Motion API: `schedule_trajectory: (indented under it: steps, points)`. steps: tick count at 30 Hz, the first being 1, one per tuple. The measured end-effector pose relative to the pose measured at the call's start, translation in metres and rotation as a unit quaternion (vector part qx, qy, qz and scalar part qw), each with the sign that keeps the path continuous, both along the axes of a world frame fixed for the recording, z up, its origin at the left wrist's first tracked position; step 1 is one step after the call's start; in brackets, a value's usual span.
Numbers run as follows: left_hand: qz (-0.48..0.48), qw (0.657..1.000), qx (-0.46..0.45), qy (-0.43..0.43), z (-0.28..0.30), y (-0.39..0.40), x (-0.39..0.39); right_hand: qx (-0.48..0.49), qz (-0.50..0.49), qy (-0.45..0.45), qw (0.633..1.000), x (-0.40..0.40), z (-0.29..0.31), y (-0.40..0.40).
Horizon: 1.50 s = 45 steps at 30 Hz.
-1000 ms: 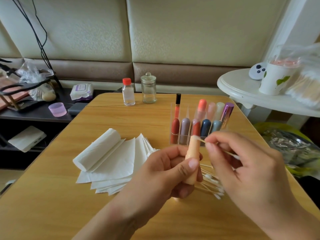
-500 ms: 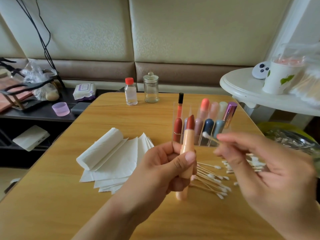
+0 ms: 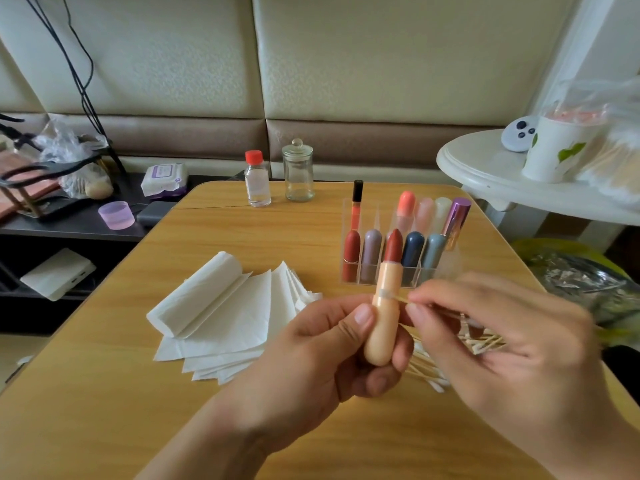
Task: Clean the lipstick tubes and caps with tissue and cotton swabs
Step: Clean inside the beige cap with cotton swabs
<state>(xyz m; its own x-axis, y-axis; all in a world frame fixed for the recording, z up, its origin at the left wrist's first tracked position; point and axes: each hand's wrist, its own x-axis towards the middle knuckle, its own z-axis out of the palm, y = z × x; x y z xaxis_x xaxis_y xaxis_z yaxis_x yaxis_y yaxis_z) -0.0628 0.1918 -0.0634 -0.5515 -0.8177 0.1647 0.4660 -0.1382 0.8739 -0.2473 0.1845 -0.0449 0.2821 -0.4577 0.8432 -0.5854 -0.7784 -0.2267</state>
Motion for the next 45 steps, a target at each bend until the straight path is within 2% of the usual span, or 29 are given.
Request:
schedule_trajectory:
  steps: [10,13,16,24,27,30,33,37,45]
  points:
    - [-0.029,0.999,0.02,0.018,0.003,0.002,-0.001,0.008,0.011,-0.012,1.0,-0.003,0.0,0.0]
    - [0.001,0.999,-0.006,-0.048,0.004,0.002,-0.001,0.007,0.012,0.009,1.0,-0.004,0.001,0.0]
    - [0.031,0.996,-0.011,-0.086,0.006,0.003,0.0,0.01,-0.008,-0.008,1.0,-0.007,0.002,0.0]
    - [0.115,0.991,0.0,-0.066,0.009,0.002,0.001,-0.002,-0.019,0.028,0.999,-0.01,0.0,0.001]
    - [0.153,0.985,0.016,-0.079,0.01,0.001,0.002,-0.02,-0.046,-0.002,0.999,-0.013,0.007,0.005]
    - [0.173,0.98,0.004,-0.102,0.01,0.001,0.002,-0.039,-0.046,0.026,0.998,-0.009,0.007,0.006]
    - [0.176,0.977,-0.005,-0.123,0.011,0.003,0.0,-0.031,-0.046,0.029,0.998,-0.005,-0.001,0.004]
    - [0.171,0.979,0.002,-0.108,0.012,0.003,0.0,-0.023,-0.059,0.015,0.998,-0.005,-0.002,0.004]
    - [0.155,0.982,0.016,-0.109,0.013,0.004,-0.001,-0.01,-0.024,0.032,0.999,-0.005,0.001,0.004]
